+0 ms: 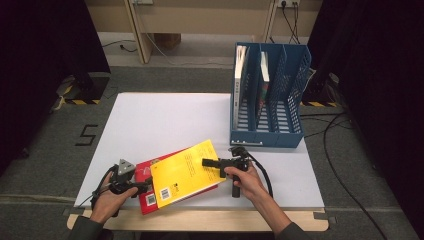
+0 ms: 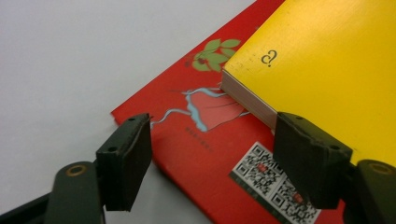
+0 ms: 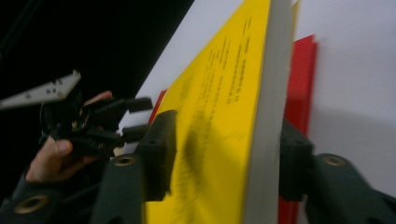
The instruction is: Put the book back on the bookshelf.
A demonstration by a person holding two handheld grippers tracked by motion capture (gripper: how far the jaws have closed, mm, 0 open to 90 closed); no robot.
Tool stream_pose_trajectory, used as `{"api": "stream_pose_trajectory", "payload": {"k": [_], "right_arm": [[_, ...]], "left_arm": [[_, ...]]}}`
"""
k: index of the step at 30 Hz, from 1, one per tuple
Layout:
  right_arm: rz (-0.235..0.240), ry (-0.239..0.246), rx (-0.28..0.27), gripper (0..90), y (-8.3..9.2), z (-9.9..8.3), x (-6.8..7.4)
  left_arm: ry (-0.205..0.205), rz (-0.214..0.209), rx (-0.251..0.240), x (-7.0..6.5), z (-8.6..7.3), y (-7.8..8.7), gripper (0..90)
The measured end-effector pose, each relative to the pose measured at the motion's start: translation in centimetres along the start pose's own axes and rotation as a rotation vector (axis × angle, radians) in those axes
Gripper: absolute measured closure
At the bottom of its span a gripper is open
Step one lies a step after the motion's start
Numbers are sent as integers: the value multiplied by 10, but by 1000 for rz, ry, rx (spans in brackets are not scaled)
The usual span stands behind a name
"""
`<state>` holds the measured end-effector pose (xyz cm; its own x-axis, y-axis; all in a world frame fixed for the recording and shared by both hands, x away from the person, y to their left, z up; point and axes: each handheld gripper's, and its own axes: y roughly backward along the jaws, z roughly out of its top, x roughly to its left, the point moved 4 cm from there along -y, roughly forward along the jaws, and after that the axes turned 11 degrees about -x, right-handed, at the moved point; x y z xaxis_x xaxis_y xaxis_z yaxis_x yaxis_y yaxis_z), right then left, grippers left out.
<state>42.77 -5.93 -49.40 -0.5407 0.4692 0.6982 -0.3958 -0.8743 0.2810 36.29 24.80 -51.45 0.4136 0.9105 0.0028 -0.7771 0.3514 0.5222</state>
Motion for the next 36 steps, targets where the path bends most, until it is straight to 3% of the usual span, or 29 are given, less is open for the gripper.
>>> {"api": "stream_pose_trajectory", "payload": {"k": [3,10,12,14,16,23,28,36], "right_arm": [[-10,101,49,578,-2,3,15],[9,135,98,644,4,14,26],[6,161,113,659,4,17,29],[10,191,117,678,4,23,33],[3,222,110,694,6,31,37],[-8,300,145,713,5,49,54],[-54,358,165,718,12,67,62],[-147,411,159,726,46,89,65]], "left_arm": [[-53,10,-3,-4,2,0,328],[-43,9,-4,-1,1,-2,257],[-40,4,-3,0,1,-1,254],[-49,10,-2,2,0,-1,197],[-33,5,-9,4,0,0,157],[-16,10,-22,9,1,2,155],[7,19,-30,15,0,3,154],[15,23,-29,18,0,3,154]]}}
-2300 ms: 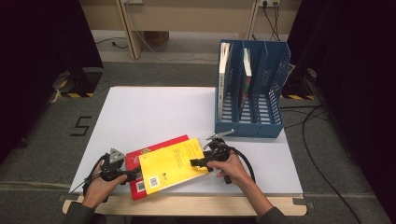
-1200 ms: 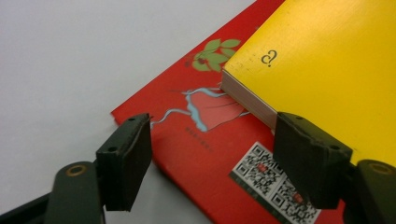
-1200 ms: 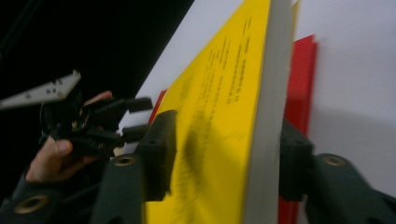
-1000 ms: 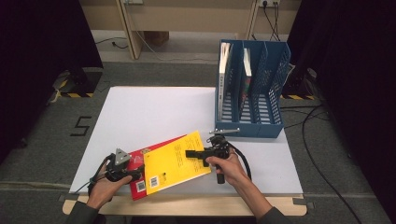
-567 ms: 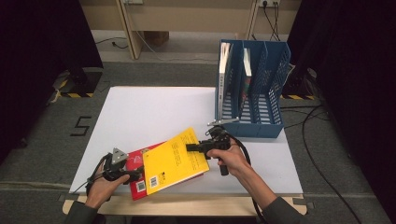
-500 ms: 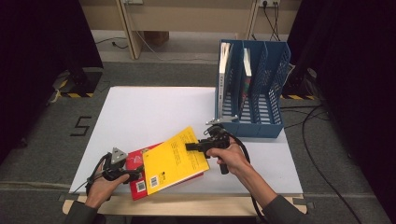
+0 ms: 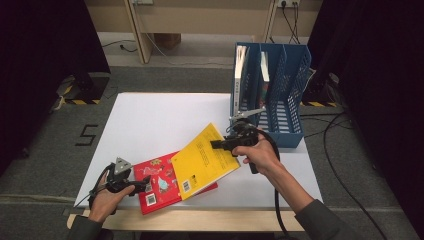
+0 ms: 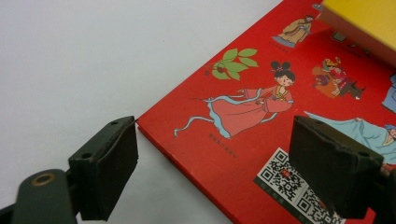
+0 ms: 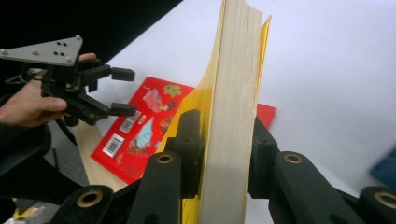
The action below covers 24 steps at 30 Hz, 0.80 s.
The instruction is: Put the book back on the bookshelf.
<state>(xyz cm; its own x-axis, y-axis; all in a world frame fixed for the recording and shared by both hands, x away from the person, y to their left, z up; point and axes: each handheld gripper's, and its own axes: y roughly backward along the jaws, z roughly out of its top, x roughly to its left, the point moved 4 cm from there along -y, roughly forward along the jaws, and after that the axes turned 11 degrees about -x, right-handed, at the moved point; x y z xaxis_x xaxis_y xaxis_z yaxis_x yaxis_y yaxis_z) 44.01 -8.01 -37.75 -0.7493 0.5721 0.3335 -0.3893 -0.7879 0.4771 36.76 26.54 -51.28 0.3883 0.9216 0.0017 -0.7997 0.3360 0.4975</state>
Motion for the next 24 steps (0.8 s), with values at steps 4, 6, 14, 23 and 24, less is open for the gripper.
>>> {"api": "stream_pose_trajectory", "payload": {"k": [4,6,14,23,24], "right_arm": [[-33,10,10,731,15,3,-5],[-49,16,17,734,22,6,-6],[-131,68,58,743,45,19,-10],[-214,115,108,746,58,25,-13],[-216,124,111,745,58,25,-12]], "left_arm": [[13,13,-1,5,-1,1,154],[20,20,-4,8,-1,1,154],[29,22,-2,11,-2,1,154],[26,21,5,12,-3,0,154],[26,21,5,12,-3,0,154]]}}
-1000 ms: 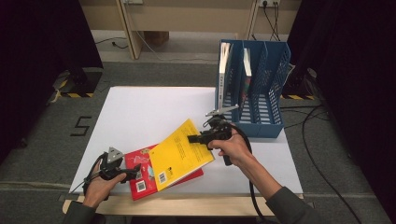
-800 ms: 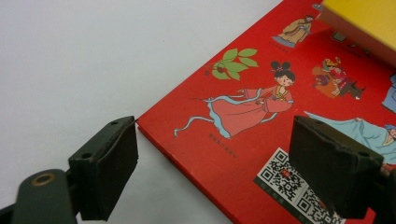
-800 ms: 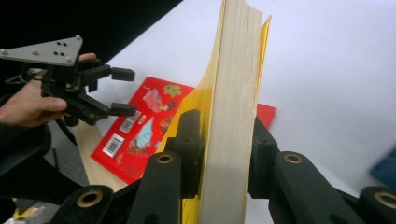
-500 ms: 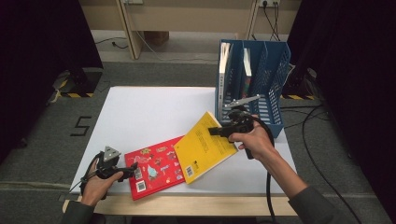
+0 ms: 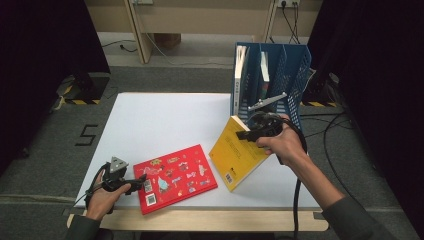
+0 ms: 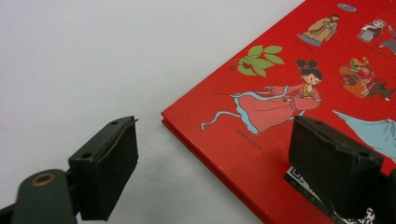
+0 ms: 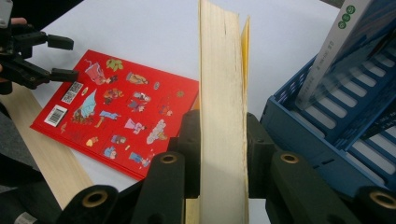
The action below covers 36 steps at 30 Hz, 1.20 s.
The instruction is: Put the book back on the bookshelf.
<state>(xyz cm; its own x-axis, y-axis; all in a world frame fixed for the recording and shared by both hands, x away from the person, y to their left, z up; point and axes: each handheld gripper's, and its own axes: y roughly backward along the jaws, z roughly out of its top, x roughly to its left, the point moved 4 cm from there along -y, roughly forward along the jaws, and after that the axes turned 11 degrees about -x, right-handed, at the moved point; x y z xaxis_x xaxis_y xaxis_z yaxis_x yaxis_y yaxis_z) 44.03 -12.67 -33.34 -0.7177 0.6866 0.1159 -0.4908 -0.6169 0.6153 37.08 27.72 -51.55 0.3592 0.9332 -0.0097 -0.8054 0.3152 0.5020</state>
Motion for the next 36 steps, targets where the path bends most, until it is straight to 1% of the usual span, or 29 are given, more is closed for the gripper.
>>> {"api": "stream_pose_trajectory", "payload": {"k": [3,6,13,16,18,19,22,27,29,31,36], "right_arm": [[8,10,3,744,-3,3,5],[4,17,13,740,-7,5,8],[11,-4,41,722,-15,10,17],[20,-1,69,711,-18,9,22],[19,15,93,711,-22,6,24],[18,9,95,711,-23,6,25],[12,10,97,711,-22,6,23],[7,8,98,710,-22,5,22],[8,5,98,710,-23,5,22],[8,7,98,708,-23,5,22],[4,4,104,706,-24,6,22]], "left_arm": [[-1,0,1,0,0,0,154],[-2,-1,2,0,-1,0,154],[-3,-6,6,0,-2,0,154],[-3,-7,5,-1,-2,0,154],[-4,-9,7,-1,-2,0,154],[-5,-10,7,-1,-2,0,154],[-9,-11,9,-1,-2,0,154],[-4,-11,9,0,-2,-1,150],[-2,-2,9,3,-3,0,150],[14,15,1,8,-3,1,152],[45,55,-1,22,-5,2,148]]}}
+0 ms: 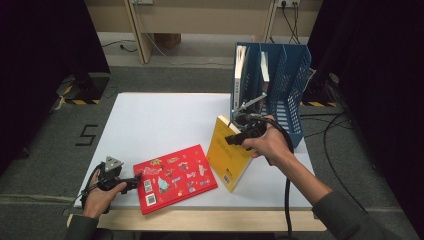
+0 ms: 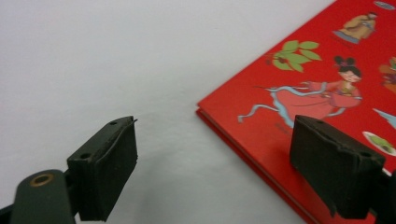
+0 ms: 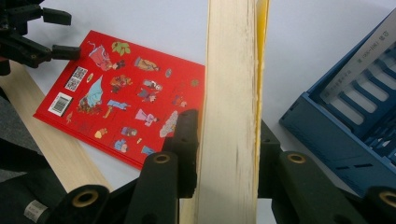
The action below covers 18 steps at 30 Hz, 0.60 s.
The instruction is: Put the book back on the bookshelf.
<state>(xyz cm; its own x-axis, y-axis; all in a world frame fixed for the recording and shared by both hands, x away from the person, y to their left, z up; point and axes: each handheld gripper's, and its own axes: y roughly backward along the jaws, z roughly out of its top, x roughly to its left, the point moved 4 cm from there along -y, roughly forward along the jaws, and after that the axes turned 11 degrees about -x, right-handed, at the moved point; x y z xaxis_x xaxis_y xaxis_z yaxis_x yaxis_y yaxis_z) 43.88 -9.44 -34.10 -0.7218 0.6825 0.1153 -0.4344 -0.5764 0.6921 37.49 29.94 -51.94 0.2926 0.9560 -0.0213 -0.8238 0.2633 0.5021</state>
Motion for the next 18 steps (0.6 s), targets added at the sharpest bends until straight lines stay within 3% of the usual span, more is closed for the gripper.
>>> {"api": "stream_pose_trajectory", "payload": {"k": [4,8,11,18], "right_arm": [[-2,-1,5,704,-1,0,0],[-5,-8,11,702,-3,1,0],[-5,-7,19,701,-4,1,0],[-3,-3,36,698,-9,2,2]], "left_arm": [[30,37,-10,12,-1,1,148],[30,77,8,20,-6,-1,153],[27,76,30,22,-9,-3,150],[21,74,28,21,-9,-3,150]]}}
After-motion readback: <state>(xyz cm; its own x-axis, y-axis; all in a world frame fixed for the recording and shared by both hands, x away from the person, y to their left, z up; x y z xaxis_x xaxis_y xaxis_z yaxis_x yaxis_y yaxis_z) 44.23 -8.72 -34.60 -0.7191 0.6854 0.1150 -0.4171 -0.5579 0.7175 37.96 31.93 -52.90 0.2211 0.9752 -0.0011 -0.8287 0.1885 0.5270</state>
